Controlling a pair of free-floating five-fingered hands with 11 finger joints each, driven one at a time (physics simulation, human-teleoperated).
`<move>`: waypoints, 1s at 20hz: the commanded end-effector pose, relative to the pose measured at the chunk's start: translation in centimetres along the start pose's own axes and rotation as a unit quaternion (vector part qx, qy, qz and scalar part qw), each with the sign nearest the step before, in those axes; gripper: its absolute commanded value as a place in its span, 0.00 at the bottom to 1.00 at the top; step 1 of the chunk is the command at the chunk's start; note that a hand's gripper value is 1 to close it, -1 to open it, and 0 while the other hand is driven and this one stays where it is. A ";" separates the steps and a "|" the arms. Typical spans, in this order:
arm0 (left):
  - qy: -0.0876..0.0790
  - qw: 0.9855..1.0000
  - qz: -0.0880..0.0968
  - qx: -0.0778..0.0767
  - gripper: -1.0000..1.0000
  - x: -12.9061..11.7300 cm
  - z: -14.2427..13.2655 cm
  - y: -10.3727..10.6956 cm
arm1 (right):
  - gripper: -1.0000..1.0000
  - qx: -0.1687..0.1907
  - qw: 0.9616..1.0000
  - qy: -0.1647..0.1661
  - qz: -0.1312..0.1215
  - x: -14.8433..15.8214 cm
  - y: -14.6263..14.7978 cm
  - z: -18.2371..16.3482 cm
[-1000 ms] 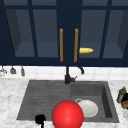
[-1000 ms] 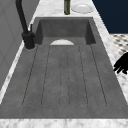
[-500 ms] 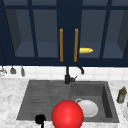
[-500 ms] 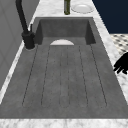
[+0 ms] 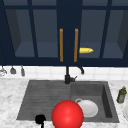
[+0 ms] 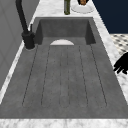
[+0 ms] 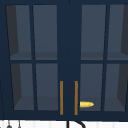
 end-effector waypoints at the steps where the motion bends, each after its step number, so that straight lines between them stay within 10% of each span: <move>1: 0.000 1.000 0.000 0.000 0.50 0.0 0.0 0.0 | 1.00 0.003 1.000 -0.009 0.004 -2.8 1.8 -1.7; 7: 0.000 1.000 0.000 0.000 0.50 0.0 0.0 0.0 | 1.00 0.008 1.000 -0.008 0.014 -7.0 4.4 -5.8; 16: 0.000 1.000 0.000 0.000 0.50 0.0 0.0 0.0 | 1.00 0.099 0.991 -0.058 -0.076 -8.9 3.6 -6.9; 17: 0.000 1.000 0.000 0.000 0.50 0.0 0.0 0.0 | 0.00 0.102 0.989 -0.065 -0.084 -8.7 3.1 -5.5; 20: 0.000 1.000 0.000 0.000 0.50 0.0 0.0 0.0 | 0.00 0.086 0.990 -0.068 -0.089 -7.9 1.0 -3.2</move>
